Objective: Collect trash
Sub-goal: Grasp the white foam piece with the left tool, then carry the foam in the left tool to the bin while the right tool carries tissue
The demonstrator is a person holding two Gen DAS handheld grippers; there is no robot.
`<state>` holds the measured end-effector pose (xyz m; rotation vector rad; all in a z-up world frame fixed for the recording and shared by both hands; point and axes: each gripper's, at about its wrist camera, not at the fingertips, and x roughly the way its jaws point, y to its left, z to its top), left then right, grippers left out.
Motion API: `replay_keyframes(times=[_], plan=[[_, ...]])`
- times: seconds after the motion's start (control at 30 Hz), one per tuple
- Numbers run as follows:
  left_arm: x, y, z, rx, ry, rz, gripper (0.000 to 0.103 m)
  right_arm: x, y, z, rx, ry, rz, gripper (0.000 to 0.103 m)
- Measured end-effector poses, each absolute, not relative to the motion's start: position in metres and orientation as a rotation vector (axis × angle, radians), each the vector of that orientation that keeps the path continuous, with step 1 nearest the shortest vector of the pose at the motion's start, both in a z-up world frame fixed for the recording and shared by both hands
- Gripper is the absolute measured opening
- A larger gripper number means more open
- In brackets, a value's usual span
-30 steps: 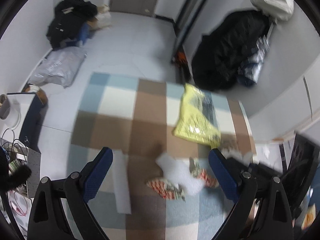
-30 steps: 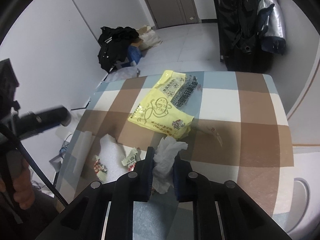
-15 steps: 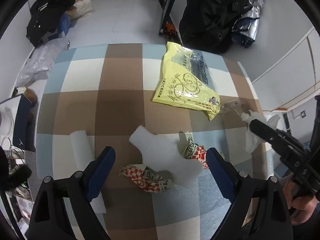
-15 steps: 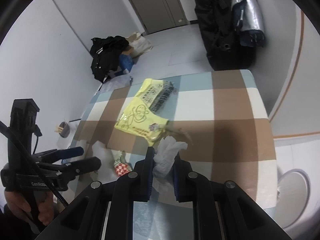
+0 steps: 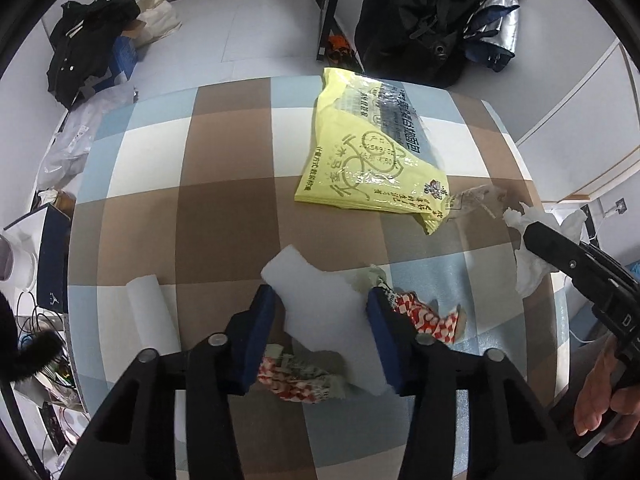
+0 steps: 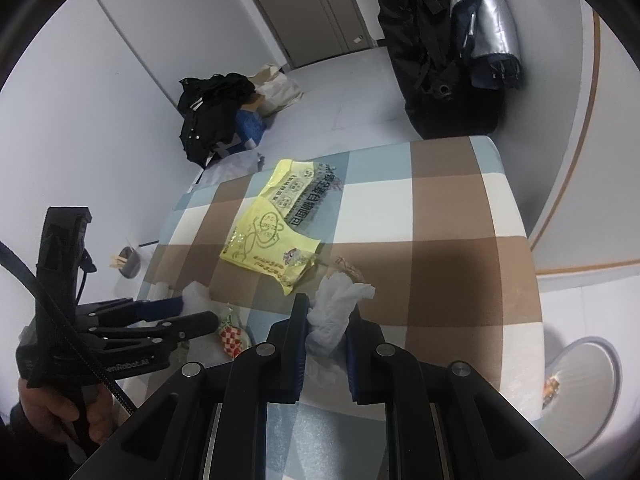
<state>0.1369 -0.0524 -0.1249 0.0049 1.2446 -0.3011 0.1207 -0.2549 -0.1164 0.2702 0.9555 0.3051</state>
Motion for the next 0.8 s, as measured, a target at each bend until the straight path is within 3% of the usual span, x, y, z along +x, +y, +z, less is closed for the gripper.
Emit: replay_keyframes(times=[0.8], plan=[[0.120, -0.038, -0.073, -0.137, 1.048, -0.325, 0.034, 0.100, -0.257, -0.090, 0.284, 0.854, 0.326, 0.015]])
